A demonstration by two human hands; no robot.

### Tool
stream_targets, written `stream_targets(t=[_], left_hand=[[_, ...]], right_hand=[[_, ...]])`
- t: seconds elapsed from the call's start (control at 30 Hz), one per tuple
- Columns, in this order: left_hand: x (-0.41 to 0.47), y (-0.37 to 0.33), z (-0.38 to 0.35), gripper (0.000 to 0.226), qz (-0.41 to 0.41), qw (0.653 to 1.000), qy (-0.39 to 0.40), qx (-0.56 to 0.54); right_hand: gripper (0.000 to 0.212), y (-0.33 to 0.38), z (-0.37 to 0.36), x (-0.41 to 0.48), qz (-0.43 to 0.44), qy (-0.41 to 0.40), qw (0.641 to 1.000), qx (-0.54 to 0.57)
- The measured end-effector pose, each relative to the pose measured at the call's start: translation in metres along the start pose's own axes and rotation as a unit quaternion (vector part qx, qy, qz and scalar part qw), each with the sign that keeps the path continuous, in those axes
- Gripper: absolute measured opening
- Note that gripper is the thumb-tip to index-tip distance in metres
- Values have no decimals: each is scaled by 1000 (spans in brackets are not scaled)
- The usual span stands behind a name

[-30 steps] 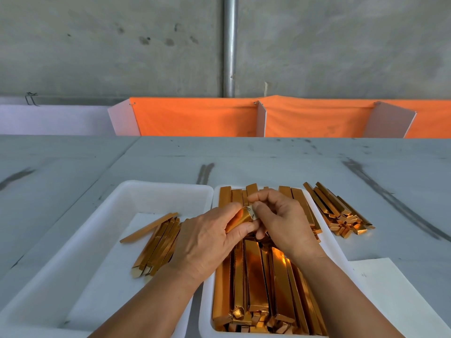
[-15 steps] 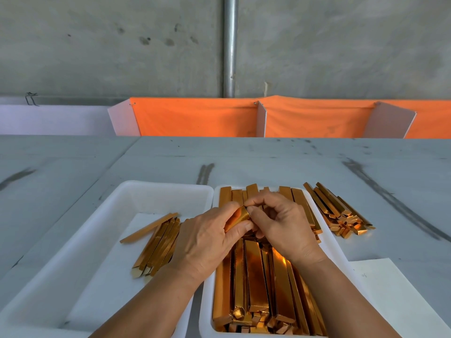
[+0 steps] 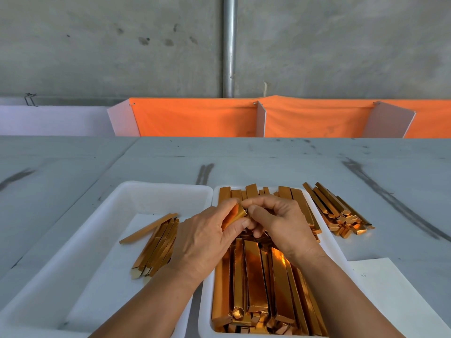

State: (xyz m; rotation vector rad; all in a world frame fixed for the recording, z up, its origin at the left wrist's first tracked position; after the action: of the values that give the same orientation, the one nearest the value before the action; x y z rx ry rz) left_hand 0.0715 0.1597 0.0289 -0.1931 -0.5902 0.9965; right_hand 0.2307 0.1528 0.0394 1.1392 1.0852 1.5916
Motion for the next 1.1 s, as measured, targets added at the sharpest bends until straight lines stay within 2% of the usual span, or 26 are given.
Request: stream_targets(t=[0.17,0.37,0.6,0.83,0.97,1.1], left_hand=[[-1,-2,2,55,-13,1000,5,0],[-1,-4,2,54,-31,1000,-3,-2],[-2,-6,2,48,-61,998,6,-4],[-2,-6,0,51,-55,998,12,2],[-1,-4,0,50,-36,999,-6,-1],[-1,-1,-1,56,-17,1000,-7,2]], right_hand=[[12,-2,1,2,-6,14,1000,14],[6,-3,2,3,-26,42,995,90],[15,-6,4,3,-79,79,977,182],[21,-8,3,4,-91,61,974,198],[9,-5,4,4,-66,62,976,199],[30,-7,6,4,-65,44,975,208]])
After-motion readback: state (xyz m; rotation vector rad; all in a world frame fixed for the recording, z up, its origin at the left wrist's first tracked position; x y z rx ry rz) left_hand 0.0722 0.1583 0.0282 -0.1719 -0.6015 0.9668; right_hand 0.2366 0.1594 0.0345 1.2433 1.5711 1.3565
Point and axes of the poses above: each hand's wrist, its own x-axis towards the middle knuckle, its own z-axis out of the back of the hand, y = z × x, the point moved 3 cm from there along x, towards the middle knuckle, and after that the axes turned 11 degrees about y, right-handed, at the moved point
